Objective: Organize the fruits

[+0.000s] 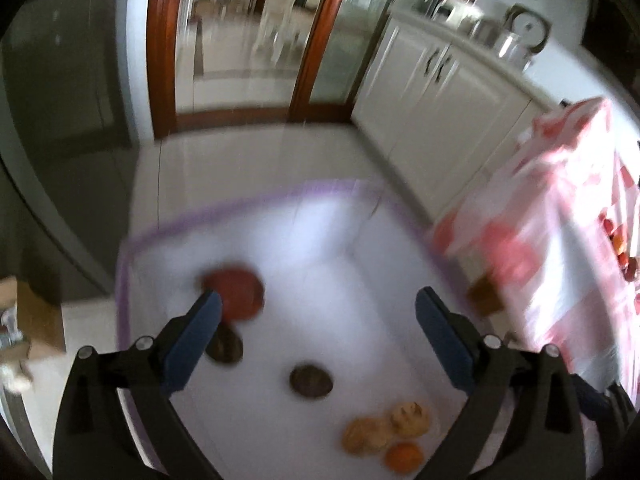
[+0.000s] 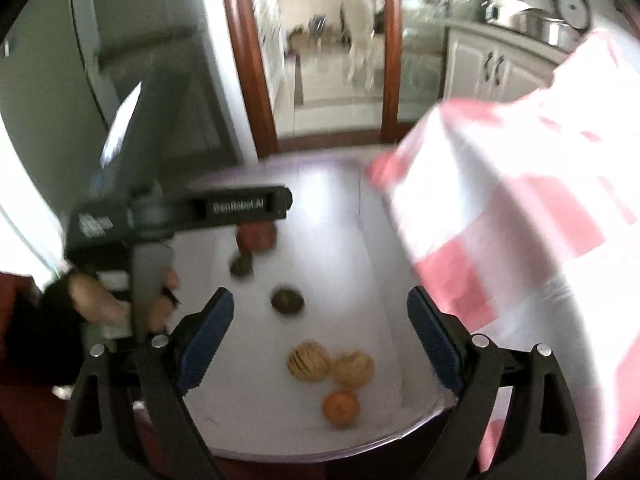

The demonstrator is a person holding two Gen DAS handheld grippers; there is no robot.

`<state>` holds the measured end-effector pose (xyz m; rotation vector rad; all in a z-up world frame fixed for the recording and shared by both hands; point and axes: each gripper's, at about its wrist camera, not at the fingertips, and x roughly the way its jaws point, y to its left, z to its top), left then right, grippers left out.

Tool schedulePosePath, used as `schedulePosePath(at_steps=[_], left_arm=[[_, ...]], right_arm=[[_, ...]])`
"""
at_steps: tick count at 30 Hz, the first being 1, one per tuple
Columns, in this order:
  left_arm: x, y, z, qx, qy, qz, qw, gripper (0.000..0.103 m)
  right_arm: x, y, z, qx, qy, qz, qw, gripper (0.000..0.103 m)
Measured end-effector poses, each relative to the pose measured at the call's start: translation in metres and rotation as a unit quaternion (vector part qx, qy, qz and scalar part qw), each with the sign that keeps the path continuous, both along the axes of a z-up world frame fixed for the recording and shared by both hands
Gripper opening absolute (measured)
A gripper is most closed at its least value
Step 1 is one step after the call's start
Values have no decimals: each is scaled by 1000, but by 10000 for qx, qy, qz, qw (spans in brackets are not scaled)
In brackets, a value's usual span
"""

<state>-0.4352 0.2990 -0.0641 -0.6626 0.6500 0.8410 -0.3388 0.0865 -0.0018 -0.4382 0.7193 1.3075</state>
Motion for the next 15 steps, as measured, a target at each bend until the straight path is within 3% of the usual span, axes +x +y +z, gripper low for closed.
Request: schedulePosePath(at_steps=[4, 8, 12, 15], left_arm=[[21, -10, 54, 804, -102, -91, 9967, 101], [68, -41, 105, 1582, -64, -607, 9855, 101], [120, -81, 138, 1990, -299, -1358, 9701, 101], [173, -118, 149, 2033, -313, -1999, 9580, 101]], right_arm=[[28, -39, 51, 909, 399, -556, 9935, 87], [67, -80, 87, 1639, 648, -1338, 9752, 87], [115, -140, 115, 2371, 954, -2338, 9381, 87], [160, -191, 128, 2712, 1121, -3198, 9009, 87]])
